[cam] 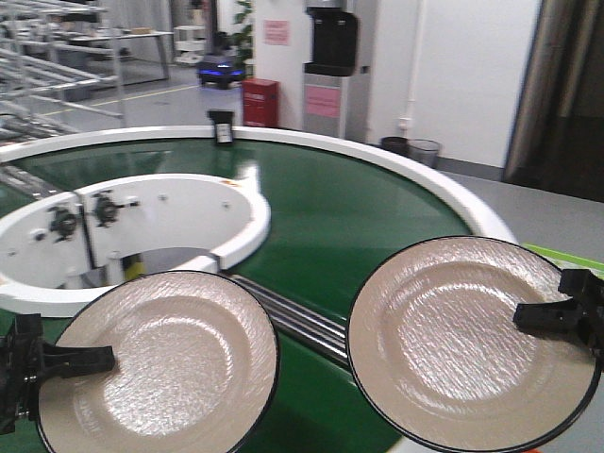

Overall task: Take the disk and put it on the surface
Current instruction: 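Hold both plates while the base turns away from the conveyor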

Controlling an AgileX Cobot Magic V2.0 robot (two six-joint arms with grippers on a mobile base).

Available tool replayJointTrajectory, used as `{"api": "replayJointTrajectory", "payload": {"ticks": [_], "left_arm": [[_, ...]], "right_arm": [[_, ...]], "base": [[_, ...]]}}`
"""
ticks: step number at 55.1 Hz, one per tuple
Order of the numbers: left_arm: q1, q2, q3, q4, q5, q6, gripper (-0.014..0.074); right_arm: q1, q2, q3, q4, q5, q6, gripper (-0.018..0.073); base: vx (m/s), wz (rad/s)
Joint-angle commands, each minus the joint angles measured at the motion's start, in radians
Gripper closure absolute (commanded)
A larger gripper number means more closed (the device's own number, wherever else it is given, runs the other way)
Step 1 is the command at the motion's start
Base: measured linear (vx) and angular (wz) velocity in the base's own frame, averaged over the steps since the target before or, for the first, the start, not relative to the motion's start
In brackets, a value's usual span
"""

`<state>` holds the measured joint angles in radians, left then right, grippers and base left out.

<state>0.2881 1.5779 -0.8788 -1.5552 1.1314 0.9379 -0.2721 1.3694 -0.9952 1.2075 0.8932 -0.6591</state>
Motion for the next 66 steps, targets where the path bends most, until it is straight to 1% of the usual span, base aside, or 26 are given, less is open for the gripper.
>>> {"api": "replayJointTrajectory", "payload": {"ticks": [1, 66], "left_arm": [[-0.004, -0.052, -0.022, -0.118, 0.116, -0.014, 0.0603], [-0.004, -0.052, -0.022, -0.118, 0.116, -0.013, 0.0603]], "right_arm": [[-0.004, -0.036, -0.033, 0.107, 0.010, 0.001, 0.0568], [-0.004, -0.036, -0.033, 0.107, 0.010, 0.001, 0.0568]], "base": [[-0.16, -0.55], [-0.11, -0.50]]}}
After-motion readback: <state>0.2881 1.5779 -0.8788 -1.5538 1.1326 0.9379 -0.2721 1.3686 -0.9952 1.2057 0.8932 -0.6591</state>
